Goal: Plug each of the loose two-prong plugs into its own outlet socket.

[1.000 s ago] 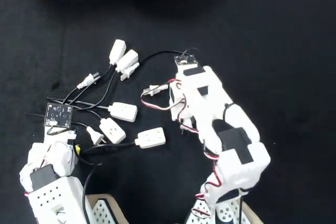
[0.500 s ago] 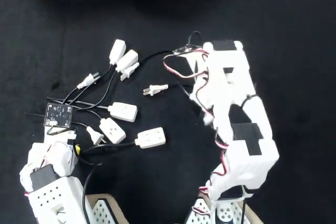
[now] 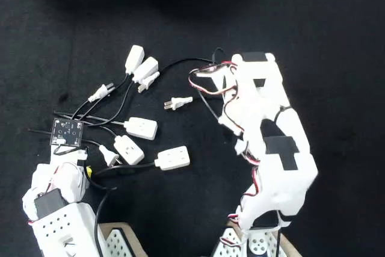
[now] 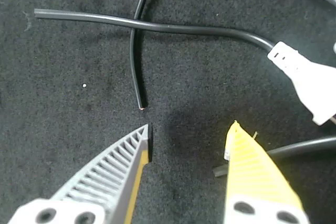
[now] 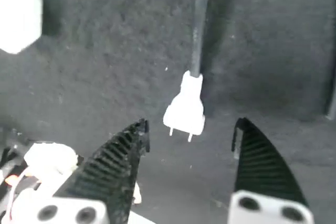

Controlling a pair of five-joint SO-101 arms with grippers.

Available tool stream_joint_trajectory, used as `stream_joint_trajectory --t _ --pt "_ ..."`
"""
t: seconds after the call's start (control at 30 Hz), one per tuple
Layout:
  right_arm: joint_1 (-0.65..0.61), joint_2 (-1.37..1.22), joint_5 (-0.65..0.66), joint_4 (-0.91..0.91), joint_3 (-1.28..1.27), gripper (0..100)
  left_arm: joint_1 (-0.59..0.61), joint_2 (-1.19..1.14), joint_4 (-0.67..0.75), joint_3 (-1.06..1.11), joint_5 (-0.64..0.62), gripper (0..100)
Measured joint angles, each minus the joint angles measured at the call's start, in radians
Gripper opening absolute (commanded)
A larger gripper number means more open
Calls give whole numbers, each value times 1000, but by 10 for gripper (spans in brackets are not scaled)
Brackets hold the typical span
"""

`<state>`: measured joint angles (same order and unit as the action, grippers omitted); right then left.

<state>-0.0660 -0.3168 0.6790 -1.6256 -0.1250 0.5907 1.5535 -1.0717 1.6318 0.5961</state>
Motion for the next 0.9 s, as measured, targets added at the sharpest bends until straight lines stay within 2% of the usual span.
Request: stream_joint_trajectory --t 0.2,0.53,0.8,0.9 --pt "80 43 104 8 -41 257 0 0 0 0 0 234" --pt "94 66 124 212 -267 255 0 0 0 0 0 234" --pt "68 84 61 256 -290 70 0 0 0 0 0 234" --pt "55 81 58 229 -267 41 0 0 0 0 0 234"
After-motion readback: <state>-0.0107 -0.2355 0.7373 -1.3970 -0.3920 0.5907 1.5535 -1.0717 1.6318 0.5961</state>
